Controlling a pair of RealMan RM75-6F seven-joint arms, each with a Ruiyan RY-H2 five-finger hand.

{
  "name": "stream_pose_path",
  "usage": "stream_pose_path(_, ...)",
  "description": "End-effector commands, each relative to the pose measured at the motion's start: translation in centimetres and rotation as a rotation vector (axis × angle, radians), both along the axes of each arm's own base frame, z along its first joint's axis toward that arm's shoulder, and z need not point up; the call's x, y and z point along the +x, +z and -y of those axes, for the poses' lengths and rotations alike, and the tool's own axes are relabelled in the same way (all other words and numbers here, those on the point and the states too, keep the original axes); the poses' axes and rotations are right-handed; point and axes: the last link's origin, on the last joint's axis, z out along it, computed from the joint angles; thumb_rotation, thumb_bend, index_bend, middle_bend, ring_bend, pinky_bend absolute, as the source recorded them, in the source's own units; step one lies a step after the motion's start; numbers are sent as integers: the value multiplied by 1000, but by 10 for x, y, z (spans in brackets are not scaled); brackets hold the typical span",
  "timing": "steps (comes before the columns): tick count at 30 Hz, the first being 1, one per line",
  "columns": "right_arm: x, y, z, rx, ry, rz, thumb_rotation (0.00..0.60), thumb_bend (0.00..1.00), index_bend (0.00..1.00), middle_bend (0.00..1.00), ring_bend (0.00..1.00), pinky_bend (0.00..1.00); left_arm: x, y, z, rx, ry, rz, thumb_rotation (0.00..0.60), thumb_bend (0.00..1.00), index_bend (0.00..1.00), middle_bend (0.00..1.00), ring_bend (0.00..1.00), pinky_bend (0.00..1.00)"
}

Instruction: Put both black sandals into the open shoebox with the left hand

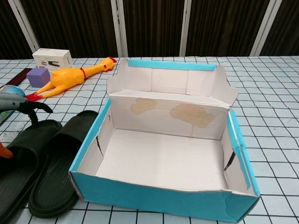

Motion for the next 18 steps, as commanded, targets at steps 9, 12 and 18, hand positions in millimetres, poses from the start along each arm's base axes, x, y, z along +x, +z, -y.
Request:
stream_pose_path(9, 0, -2, 1, 13, 2, -6, 600, 254, 84, 118, 144, 87, 2, 7, -4, 14, 13, -5, 600, 108, 1, 315, 99, 70)
stream_pose_path(12, 0, -3, 2, 17, 1, -8, 600, 254, 84, 118, 144, 87, 3, 7, -6, 13, 11, -3, 600, 108, 1, 316, 99, 69)
stream_pose_path(18, 1, -4, 2, 17, -2, -11, 600, 254, 84, 118, 144, 87, 2, 5, -10, 26, 13, 1, 600, 289, 47, 429, 107, 70)
